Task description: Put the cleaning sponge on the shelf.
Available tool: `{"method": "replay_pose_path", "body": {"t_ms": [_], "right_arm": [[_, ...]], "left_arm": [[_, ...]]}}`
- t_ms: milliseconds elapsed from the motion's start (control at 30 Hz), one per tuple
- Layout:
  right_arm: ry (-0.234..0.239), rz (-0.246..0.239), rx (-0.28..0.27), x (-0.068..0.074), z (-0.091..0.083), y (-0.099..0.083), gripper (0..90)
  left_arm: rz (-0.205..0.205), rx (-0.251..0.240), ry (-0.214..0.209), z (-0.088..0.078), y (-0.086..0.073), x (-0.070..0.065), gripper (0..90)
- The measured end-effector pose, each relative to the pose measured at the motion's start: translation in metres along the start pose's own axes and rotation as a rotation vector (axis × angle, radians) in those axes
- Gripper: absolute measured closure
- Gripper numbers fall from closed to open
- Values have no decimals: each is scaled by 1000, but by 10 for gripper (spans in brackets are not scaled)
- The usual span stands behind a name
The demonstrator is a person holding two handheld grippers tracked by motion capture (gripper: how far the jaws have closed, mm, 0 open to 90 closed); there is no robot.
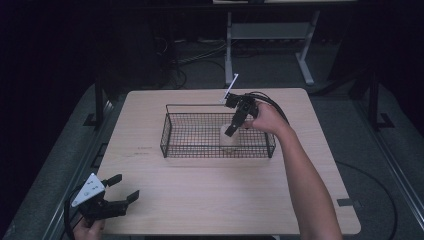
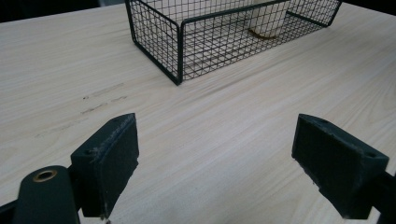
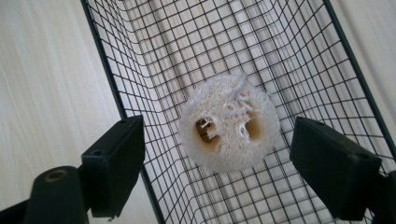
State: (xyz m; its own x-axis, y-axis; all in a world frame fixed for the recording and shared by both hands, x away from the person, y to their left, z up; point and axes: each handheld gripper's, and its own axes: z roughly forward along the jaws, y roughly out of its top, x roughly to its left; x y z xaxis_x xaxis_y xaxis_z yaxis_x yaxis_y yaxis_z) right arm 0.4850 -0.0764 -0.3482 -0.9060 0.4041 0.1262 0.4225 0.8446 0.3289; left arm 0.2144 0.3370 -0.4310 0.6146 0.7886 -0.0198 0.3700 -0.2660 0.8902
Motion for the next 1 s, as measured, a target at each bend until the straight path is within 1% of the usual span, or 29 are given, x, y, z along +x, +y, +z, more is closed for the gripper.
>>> {"method": "replay_pose_path", "body": {"t_ms": [167,267,400,433,633,867,900,933,967,1000], "right_arm": [[7,2,-21,2,-7,-5,177],[4,3,-19,4,-9,-9,177],[12,2,-28,5,-11,-15,177],[6,1,-23,6,-12,-17,175],[7,-7,-25,10,-17,-20,175],[15,-17,-26,16,-16,-29,178],[20,-17,-19,18,-16,-30,177],[14,-20,-11,19,-15,-31,177],[20,-28,-17,23,-16,-32,177],[20,-28,-17,23,-16,-32,177]], "left_arm": [[0,0,0,0,0,0,139],[-1,0,-1,0,0,0,140],[-1,5,-3,1,0,0,140],[2,5,-3,1,0,0,139],[6,5,-5,1,0,-1,139],[5,4,-4,1,0,-1,140],[7,5,-4,1,0,-1,139],[6,4,-5,1,0,-2,140],[8,6,-5,2,0,-2,140],[9,8,-6,2,1,-2,140]]}}
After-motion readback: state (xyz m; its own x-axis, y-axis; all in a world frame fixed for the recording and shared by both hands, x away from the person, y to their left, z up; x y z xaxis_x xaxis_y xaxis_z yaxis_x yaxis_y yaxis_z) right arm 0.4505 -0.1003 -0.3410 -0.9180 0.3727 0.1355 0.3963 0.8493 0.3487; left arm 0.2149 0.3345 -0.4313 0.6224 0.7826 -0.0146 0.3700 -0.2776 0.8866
